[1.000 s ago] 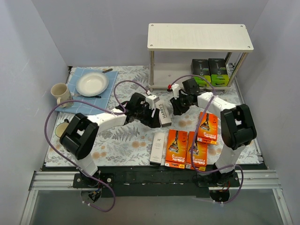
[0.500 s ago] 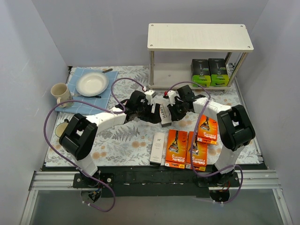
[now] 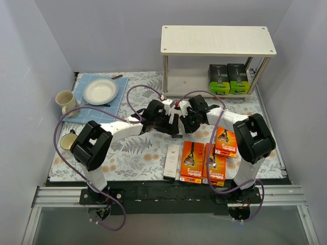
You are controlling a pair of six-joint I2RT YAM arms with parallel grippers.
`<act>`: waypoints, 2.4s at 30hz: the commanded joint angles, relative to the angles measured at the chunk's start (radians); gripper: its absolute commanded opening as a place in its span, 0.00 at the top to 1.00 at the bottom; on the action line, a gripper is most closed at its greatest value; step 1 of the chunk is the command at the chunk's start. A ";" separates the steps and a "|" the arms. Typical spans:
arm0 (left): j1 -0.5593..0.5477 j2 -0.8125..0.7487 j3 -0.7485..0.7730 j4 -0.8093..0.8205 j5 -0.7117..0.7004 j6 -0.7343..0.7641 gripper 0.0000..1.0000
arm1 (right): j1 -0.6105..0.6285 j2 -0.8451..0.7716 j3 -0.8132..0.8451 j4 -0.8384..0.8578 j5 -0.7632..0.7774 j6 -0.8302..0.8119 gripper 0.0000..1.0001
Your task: Place and organize the shaving razors onto the shelf
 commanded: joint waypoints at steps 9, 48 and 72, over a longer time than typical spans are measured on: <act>-0.107 0.107 0.130 0.005 -0.205 0.073 0.11 | -0.178 -0.125 -0.066 0.012 0.104 0.027 0.85; -0.124 0.068 0.307 0.025 -0.524 0.055 0.79 | -0.267 -0.153 -0.117 0.032 0.049 0.044 0.85; -0.032 0.399 0.664 0.209 -0.768 0.062 0.56 | -0.278 -0.167 -0.148 0.032 0.055 0.041 0.85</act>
